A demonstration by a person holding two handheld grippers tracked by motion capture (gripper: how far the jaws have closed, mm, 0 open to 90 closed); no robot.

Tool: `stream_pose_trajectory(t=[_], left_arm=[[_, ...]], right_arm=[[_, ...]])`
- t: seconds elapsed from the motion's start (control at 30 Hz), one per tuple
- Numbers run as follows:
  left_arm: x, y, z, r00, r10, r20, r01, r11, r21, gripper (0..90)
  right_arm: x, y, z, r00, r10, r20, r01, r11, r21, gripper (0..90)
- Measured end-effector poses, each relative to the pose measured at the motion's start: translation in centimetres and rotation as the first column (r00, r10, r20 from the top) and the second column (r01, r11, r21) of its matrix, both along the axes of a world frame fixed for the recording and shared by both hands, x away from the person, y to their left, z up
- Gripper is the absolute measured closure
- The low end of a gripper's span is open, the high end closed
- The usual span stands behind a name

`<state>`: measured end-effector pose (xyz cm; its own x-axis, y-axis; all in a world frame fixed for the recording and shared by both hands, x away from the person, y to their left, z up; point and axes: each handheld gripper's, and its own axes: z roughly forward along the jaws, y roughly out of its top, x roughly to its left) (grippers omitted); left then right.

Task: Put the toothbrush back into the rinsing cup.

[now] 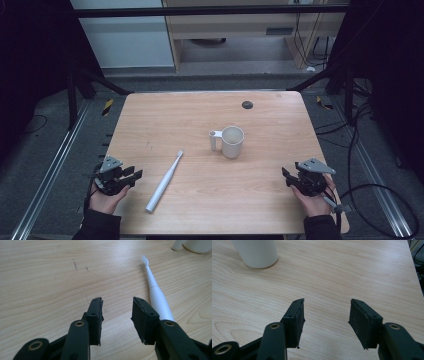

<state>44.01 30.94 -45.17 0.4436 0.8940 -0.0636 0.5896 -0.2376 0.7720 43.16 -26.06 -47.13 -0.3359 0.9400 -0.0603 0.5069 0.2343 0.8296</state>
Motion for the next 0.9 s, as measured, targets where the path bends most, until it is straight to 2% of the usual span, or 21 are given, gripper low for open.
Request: stream_pose_trajectory(t=[0.3, 0.47, 0.6, 0.9], left_arm=[[0.7, -1.5, 0.9, 0.9989, -0.042, -0.02, 0.043, 0.999, 0.015, 59.4], [1.3, -3.0, 1.3, 0.9951, -0.09, -0.042, 0.091, 0.9954, 0.029, 59.3], [1.6, -3.8, 1.5, 0.9926, -0.109, -0.054, 0.111, 0.9932, 0.036, 58.8], [2.6, -5.4, 2.5, 0.9893, -0.136, -0.052, 0.138, 0.9894, 0.044, 57.3]], right_arm=[[0.2, 0.1, 0.0, 1.0, 0.0, -0.008, 0.0, 1.0, -0.003, 46.5], [0.2, 0.2, 0.1, 0.9999, 0.001, -0.01, -0.001, 1.0, -0.006, 46.2], [0.3, 0.2, 0.0, 1.0, 0.004, -0.008, -0.004, 1.0, -0.01, 45.8], [0.3, 0.4, 0.1, 0.9999, 0.005, -0.013, -0.005, 1.0, -0.013, 45.4]])
